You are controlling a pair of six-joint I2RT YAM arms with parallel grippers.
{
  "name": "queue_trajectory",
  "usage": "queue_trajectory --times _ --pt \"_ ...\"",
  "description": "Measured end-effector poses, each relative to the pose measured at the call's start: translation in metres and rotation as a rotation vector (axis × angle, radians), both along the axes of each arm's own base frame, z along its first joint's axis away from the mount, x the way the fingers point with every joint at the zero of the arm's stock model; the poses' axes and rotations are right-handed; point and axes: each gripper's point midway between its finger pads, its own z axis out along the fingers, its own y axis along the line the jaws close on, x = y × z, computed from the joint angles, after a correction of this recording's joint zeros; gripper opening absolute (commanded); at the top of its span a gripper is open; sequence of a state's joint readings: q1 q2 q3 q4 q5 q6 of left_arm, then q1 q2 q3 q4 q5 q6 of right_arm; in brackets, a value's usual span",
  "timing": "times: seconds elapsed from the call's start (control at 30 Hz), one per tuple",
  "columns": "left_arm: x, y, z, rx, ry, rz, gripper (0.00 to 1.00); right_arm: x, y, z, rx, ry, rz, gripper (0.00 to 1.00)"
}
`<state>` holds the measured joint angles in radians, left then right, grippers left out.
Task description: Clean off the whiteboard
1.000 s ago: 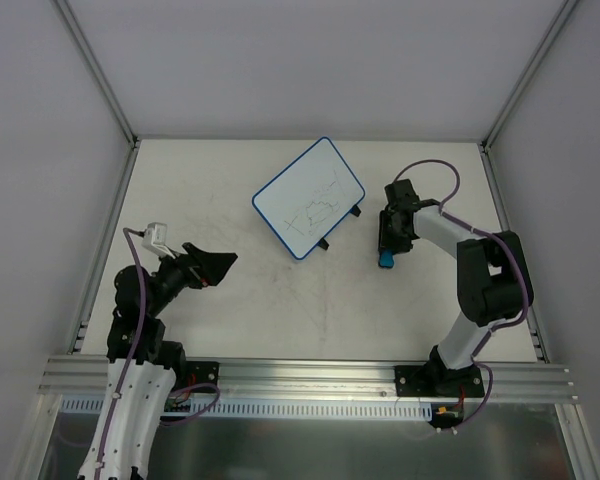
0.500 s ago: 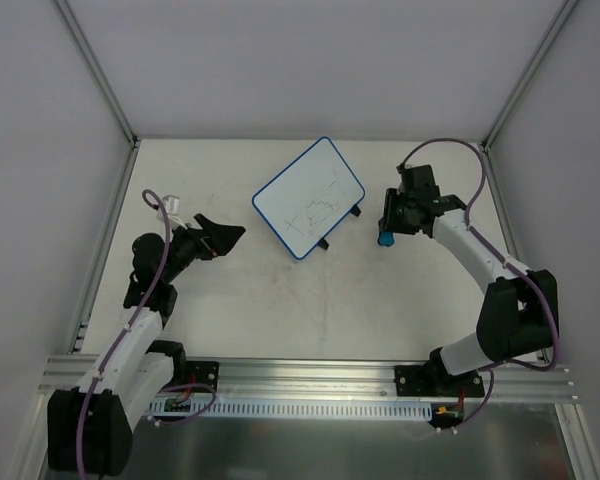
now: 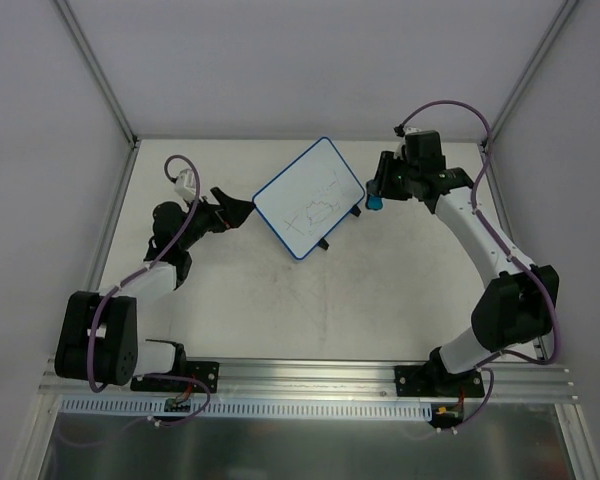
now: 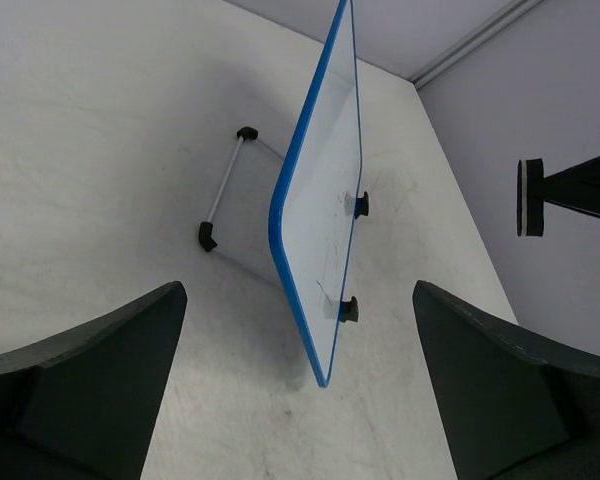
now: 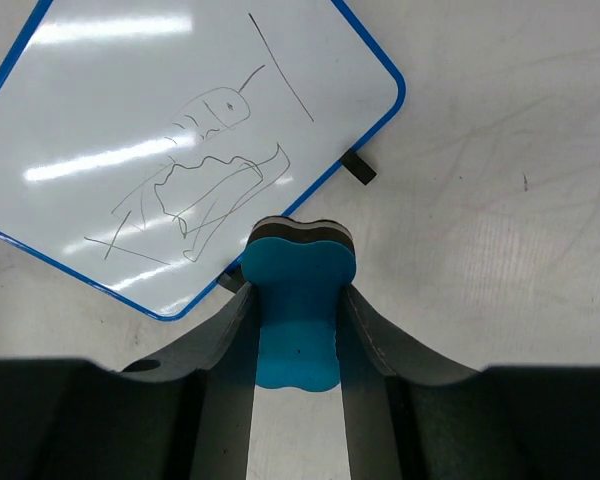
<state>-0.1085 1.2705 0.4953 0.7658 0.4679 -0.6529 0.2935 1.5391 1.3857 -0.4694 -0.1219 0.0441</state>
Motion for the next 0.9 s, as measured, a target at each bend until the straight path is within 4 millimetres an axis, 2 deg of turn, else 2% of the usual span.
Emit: queue_trajectory --times 0.17,0.4,0.53,0.67,0.9 --pt "0.021 -0.006 0.0 0.001 -0.032 -0.007 0.95 0.01 0.009 0.0 0.018 0.014 0.021 0.0" --pt "0.039 -0.014 -0.026 -0.046 0.012 -0.032 0.85 0.026 0.021 0.009 0.037 -0.001 0.043 0.0" --pt "0.044 -0.019 -0.032 -0.081 0.025 -0.049 0.8 0.032 0.025 0.009 0.04 -0.002 0.049 0.0" --pt "0.049 -0.024 -0.026 -0.119 -0.003 -0.064 0.68 0.039 0.029 0.005 0.043 0.007 0.055 0.0" --pt "0.046 -0.044 -0.021 -0.167 -0.024 -0.126 0.44 0.043 0.032 -0.005 0.043 0.032 0.062 0.0"
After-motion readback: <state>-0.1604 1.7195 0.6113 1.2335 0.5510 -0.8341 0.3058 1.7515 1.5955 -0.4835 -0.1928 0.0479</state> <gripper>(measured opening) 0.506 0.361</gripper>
